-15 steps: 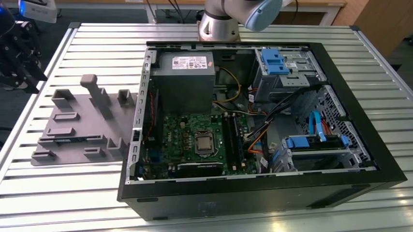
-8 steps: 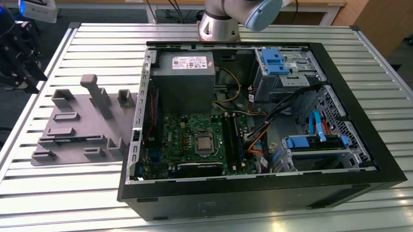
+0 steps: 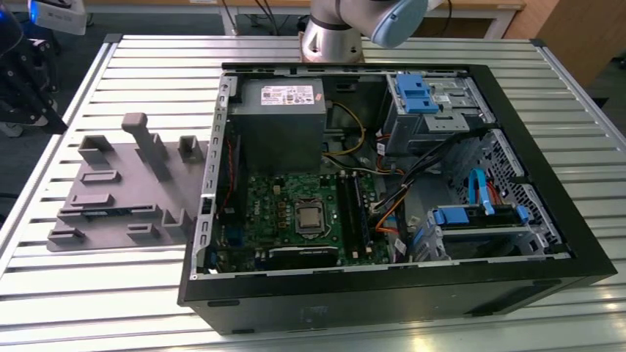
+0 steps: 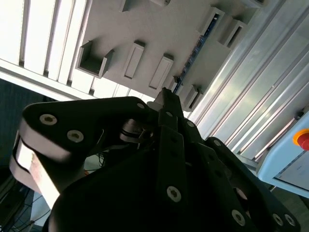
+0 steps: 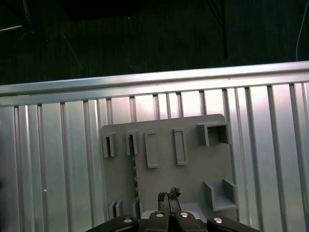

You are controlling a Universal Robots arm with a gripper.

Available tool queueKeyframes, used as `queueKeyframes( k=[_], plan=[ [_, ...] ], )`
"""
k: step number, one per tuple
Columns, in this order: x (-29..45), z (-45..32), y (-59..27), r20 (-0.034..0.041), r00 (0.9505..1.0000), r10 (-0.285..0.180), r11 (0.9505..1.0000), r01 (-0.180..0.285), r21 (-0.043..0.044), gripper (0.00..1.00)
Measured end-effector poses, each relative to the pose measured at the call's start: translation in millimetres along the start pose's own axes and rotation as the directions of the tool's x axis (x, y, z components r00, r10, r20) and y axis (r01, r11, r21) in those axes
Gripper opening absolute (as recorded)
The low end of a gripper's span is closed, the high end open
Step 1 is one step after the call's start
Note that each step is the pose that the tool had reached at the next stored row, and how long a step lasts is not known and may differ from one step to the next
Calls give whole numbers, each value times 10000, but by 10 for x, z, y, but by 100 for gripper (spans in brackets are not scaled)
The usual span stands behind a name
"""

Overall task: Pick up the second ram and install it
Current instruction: 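Pick up the second ram and move it above second insertion slot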

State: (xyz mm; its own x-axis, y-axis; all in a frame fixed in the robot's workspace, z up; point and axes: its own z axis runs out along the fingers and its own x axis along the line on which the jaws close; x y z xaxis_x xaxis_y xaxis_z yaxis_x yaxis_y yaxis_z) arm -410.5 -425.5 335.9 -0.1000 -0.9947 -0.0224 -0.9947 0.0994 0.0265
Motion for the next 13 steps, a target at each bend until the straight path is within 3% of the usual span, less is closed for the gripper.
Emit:
queueKeyframes(
  k=[1,13],
  plan=[
    [0,0,0,1,10000,0,10000,0,0,11],
    [0,9,0,1,10000,-1,10000,1,1,11]
  ],
)
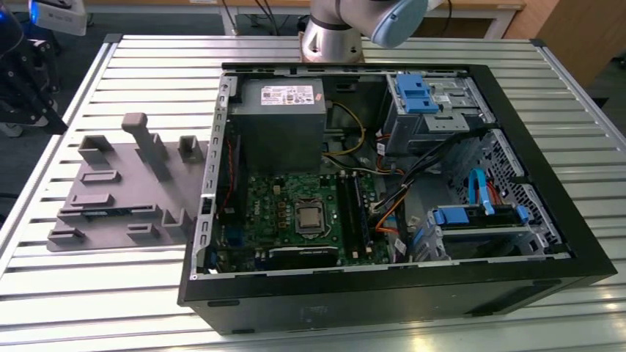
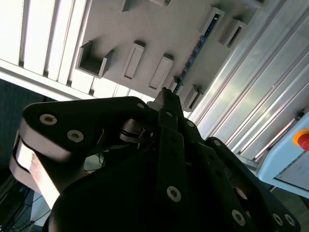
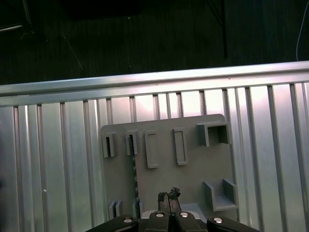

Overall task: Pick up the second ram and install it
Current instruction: 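Pick up the second ram and move it above second insertion slot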

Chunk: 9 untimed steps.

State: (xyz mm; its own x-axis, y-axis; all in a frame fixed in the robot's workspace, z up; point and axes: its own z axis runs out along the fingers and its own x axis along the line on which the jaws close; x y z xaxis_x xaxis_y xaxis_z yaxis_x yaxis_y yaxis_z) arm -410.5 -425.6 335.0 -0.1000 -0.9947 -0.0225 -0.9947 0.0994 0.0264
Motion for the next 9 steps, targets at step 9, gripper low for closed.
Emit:
queueKeyframes(
  k=[9],
  plan=[
    [0,5,0,0,10000,0,10000,0,0,11]
  ],
)
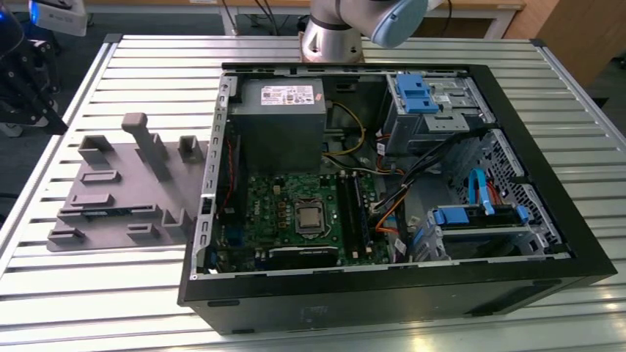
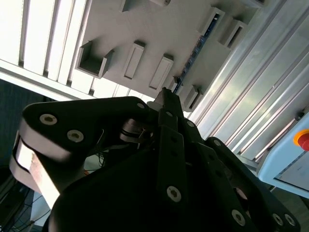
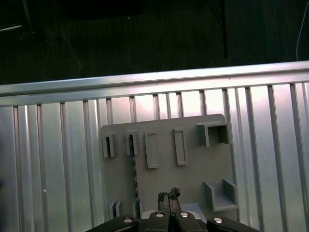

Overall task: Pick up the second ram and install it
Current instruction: 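Pick up the second ram and move it above second insertion slot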

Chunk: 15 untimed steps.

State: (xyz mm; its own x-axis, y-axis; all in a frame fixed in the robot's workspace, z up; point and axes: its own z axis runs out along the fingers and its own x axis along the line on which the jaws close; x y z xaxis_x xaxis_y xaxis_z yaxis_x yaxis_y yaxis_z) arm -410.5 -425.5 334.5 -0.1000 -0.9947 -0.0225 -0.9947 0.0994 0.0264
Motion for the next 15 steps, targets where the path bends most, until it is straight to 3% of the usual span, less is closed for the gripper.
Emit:
queueKeyframes(
  k=[4,6,15],
  plan=[
    [0,6,0,-1,10000,0,10000,0,-1,11],
    [0,10,0,-1,10000,0,10000,0,-1,24],
    [1,34,-1,-1,10000,0,10000,0,-1,25]
  ],
)
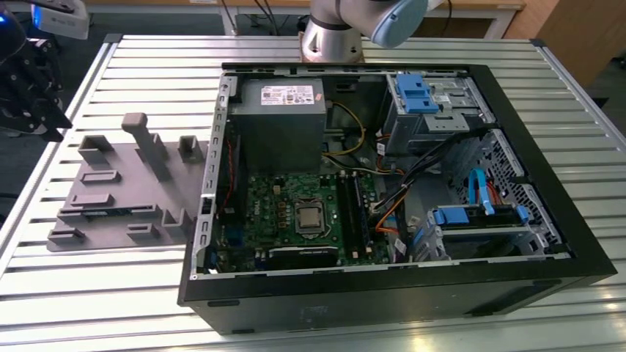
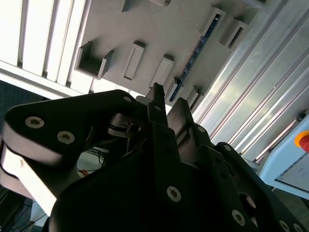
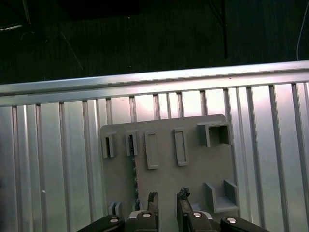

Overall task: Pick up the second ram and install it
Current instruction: 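Pick up the second ram and move it above second insertion slot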

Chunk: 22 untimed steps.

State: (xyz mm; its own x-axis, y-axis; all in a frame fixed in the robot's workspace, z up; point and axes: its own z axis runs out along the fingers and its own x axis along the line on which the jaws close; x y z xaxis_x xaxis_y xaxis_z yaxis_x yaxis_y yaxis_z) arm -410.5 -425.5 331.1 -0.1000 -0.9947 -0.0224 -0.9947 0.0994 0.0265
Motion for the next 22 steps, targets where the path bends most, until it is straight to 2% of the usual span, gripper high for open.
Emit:
queueKeyframes(
  k=[1,2,22],
  plan=[
    [0,3,0,0,10000,0,10000,0,1,25],
    [0,6,0,0,10000,0,10000,0,0,31],
    [2,64,-2,0,10000,0,10000,0,1,31]
  ],
)
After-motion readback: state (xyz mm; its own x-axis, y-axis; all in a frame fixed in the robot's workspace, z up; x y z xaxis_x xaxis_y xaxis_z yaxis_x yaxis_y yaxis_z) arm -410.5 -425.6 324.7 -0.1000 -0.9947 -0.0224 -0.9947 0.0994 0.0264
